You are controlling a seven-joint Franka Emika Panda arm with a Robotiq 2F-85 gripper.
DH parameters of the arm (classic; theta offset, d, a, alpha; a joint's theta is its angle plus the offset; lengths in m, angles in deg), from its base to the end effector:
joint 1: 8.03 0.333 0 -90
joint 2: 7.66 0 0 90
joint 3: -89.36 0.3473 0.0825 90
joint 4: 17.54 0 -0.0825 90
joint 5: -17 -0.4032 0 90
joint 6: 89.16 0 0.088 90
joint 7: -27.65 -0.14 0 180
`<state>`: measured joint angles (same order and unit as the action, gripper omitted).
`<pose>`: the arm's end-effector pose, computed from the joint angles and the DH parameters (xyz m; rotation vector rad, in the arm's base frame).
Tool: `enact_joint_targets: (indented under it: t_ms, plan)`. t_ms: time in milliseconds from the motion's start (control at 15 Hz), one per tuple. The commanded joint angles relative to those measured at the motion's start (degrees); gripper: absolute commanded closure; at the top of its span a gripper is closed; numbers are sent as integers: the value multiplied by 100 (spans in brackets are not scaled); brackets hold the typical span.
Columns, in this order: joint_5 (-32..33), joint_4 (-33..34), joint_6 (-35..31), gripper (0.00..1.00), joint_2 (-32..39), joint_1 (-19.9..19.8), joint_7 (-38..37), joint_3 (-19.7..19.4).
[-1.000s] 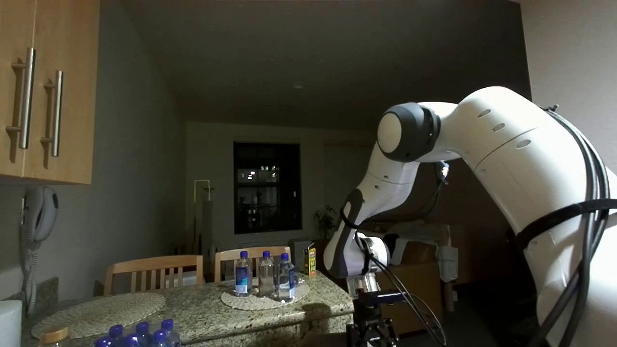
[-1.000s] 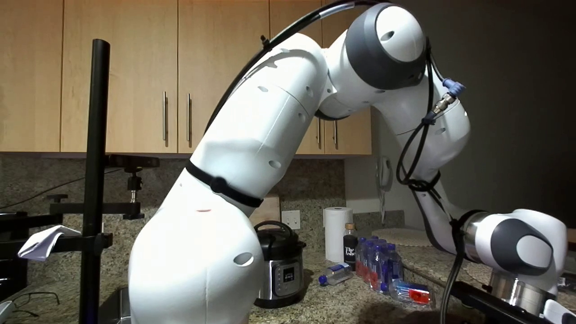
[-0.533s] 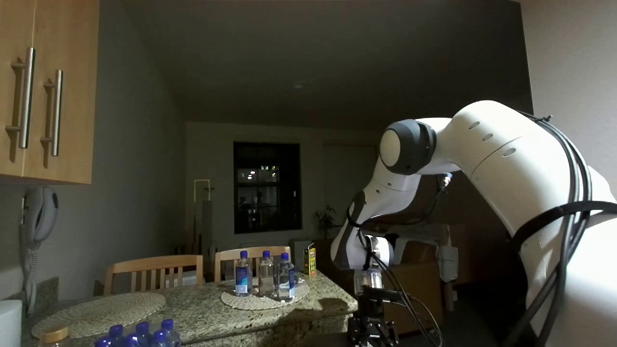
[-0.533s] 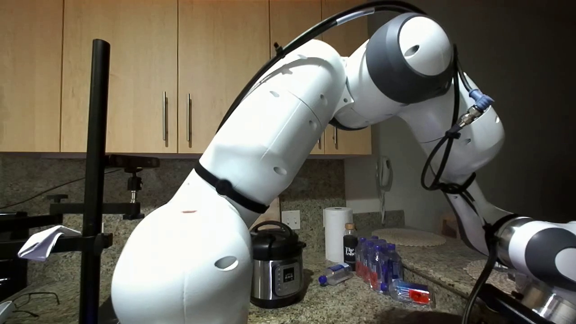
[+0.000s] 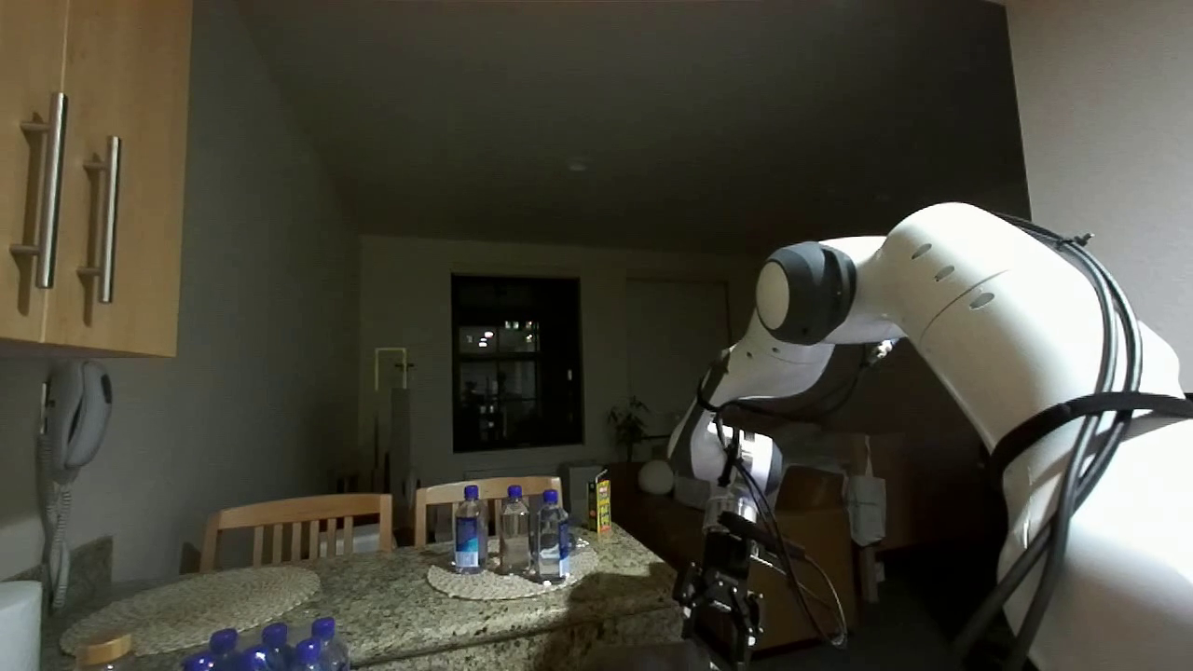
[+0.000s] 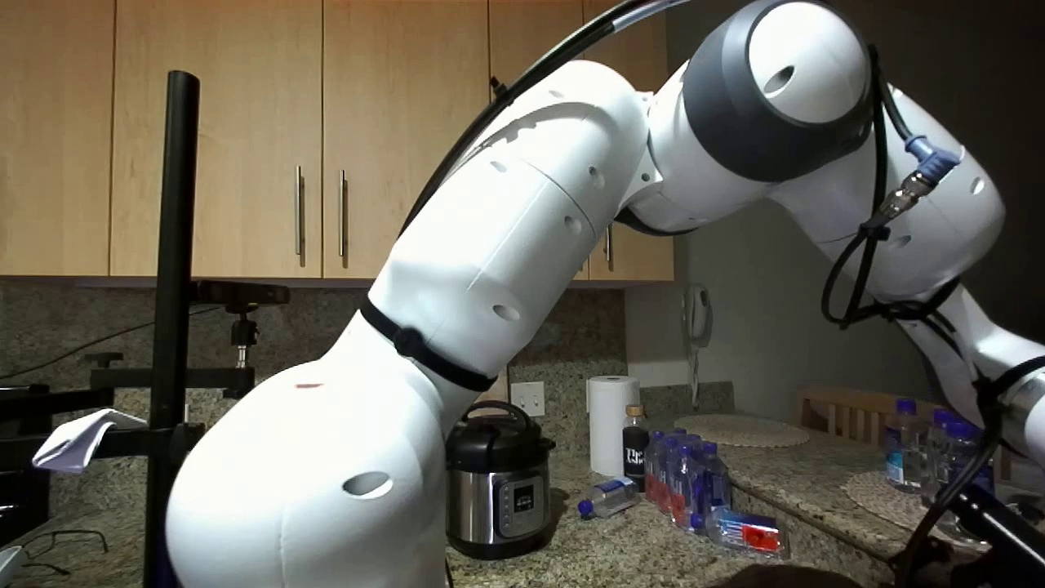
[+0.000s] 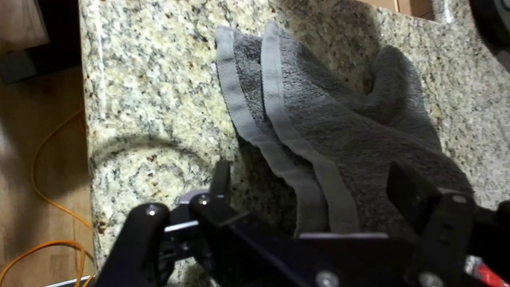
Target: Move the towel to the left
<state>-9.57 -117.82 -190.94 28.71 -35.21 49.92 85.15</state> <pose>0.5493 -0.2708 0.1692 -2.4594 0.4950 0.4752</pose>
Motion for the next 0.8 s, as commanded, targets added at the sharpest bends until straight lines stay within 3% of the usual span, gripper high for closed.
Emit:
enact_joint_targets:
  t_ms: [0,200,733]
  plan:
    - [-356,442,739,0,284,-216,261,59]
    - [-479,615,1057,0,440,-214,207,31]
    - [-1018,423,696,0,459,-195,193,1]
